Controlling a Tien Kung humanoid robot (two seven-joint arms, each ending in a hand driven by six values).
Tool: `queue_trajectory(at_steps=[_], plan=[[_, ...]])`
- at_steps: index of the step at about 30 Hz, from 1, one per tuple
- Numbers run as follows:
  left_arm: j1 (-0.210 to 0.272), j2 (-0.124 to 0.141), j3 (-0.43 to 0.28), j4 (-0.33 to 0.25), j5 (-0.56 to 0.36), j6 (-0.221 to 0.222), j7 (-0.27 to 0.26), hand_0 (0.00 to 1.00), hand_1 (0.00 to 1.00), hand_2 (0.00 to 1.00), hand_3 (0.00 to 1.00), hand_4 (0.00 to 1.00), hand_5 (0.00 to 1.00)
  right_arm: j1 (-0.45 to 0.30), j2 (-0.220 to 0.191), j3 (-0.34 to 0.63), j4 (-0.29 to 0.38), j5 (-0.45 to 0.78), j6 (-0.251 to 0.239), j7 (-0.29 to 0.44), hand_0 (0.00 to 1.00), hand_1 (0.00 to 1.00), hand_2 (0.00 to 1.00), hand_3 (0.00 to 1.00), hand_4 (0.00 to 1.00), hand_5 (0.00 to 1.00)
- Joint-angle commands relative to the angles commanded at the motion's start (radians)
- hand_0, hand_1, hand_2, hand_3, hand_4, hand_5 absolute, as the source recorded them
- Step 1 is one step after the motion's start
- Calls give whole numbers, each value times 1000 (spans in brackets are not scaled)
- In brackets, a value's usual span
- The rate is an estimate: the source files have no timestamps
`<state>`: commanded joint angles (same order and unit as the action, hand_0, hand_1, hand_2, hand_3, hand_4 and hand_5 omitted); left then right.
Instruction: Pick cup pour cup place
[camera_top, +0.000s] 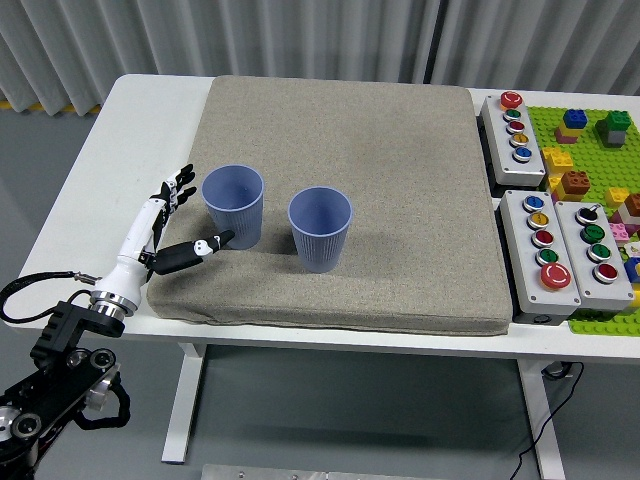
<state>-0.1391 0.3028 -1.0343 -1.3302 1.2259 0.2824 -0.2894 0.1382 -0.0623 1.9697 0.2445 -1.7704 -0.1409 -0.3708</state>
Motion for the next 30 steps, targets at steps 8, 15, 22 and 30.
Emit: queue_trajectory(at_steps=[8, 15, 22, 30], plan=[[-48, -18, 30, 35, -11, -25, 10, 917, 912, 998, 998, 941, 229, 2, -1, -2, -1, 6, -1, 2, 641, 601, 509, 583, 2, 2], [-72, -37, 34, 58, -12, -38, 14, 920, 907, 998, 998, 944, 239, 8, -2, -4, -1, 12, -1, 3, 639, 601, 509, 582, 2, 2], [-81, -36, 37, 69, -16, -45, 17, 921, 905, 998, 998, 947, 245, 10, -3, -4, -2, 12, 0, 4, 639, 601, 509, 582, 2, 2], [-92, -48, 41, 87, -17, -55, 22, 913, 893, 998, 998, 946, 246, 10, -3, -4, -2, 14, 0, 5, 639, 601, 509, 582, 2, 2]])
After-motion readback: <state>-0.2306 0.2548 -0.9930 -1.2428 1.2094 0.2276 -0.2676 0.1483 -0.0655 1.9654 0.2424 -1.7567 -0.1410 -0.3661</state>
